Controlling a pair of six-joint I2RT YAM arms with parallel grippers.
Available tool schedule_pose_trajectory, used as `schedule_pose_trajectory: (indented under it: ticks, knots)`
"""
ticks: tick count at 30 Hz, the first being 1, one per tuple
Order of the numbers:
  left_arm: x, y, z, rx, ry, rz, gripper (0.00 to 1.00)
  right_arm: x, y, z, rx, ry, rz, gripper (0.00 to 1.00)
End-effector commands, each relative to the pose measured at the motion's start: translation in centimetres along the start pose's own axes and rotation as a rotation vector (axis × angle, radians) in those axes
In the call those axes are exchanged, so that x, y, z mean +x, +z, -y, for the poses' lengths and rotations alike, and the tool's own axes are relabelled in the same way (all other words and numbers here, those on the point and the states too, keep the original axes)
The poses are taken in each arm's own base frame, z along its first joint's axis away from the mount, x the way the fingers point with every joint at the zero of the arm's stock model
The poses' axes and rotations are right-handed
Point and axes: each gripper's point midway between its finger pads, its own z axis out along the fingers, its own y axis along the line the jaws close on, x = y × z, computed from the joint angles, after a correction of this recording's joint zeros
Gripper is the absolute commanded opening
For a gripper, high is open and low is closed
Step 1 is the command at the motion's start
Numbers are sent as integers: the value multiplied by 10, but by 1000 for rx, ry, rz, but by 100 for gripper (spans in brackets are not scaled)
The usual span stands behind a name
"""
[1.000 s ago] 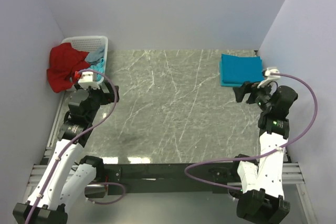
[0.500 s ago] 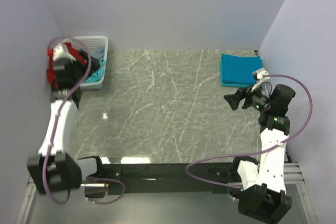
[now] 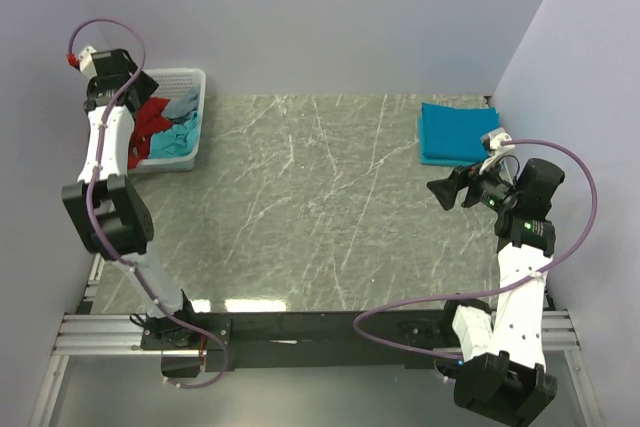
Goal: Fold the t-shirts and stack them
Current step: Grab the tshirt from the pile
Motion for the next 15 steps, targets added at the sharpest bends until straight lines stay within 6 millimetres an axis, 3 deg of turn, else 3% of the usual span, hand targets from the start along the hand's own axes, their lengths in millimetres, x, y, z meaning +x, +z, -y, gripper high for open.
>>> schedule_pose_trajectory:
  ticks: [1, 3, 5, 6, 7, 9, 10, 12, 13, 15]
  knots:
    - [0, 24, -44, -216, 5, -1, 76, -16, -3, 1, 11, -37, 20, 93]
    - [1, 38, -51, -251, -11, 2, 76, -16, -2, 1, 6, -30, 17, 93]
    - [17, 62, -65, -287, -12, -48, 76, -15, -2, 1, 2, -25, 13, 93]
    - [10, 68, -58, -275, -19, -37, 76, -14, -1, 0, -1, -25, 11, 93]
    - [23, 82, -68, -304, -9, -74, 74, -13, -1, 1, 1, -22, 10, 93]
    - [12, 93, -64, -297, -3, -55, 72, -12, 0, 2, 2, -19, 7, 93]
    - [23, 107, -71, -319, 13, -78, 70, -12, 0, 3, 5, -18, 7, 93]
    - [17, 113, -66, -309, 37, -75, 63, -11, 0, 5, 9, -17, 3, 93]
    - [22, 120, -70, -317, 42, -85, 48, -10, 0, 6, 17, -17, 1, 93]
    - [21, 121, -70, -309, 46, -72, 39, -10, 0, 7, 23, -19, 0, 93]
